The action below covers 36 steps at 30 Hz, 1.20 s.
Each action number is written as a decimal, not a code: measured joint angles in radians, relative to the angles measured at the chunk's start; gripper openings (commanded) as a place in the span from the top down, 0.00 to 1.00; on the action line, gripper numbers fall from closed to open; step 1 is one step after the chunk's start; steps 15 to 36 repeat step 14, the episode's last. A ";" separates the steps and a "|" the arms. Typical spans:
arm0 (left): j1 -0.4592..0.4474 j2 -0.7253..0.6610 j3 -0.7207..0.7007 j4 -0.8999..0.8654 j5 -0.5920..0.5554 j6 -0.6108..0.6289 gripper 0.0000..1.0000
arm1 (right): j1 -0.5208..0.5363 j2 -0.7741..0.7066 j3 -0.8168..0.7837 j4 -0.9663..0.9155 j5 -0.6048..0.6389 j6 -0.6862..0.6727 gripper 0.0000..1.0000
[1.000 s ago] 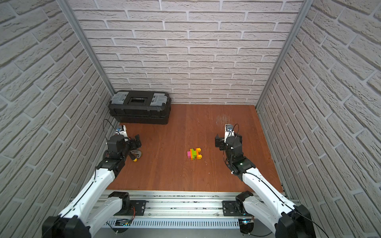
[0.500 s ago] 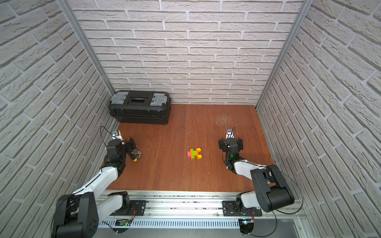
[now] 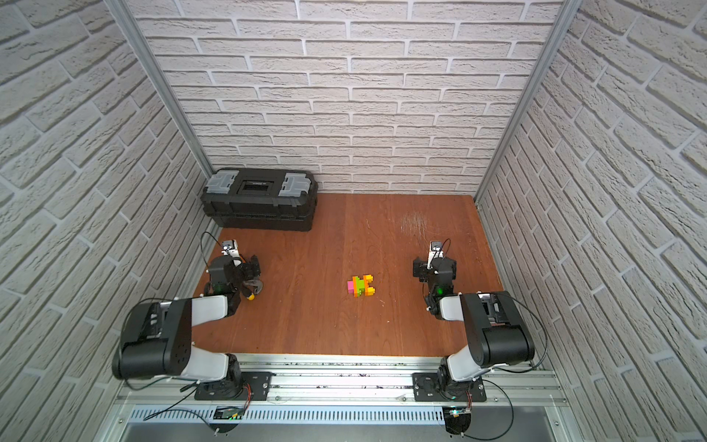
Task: Assemble a carrot with lego
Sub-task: Reset both arms
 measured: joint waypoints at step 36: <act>-0.013 0.064 -0.005 0.061 0.006 0.011 0.02 | 0.000 0.001 0.020 -0.006 -0.026 0.002 0.01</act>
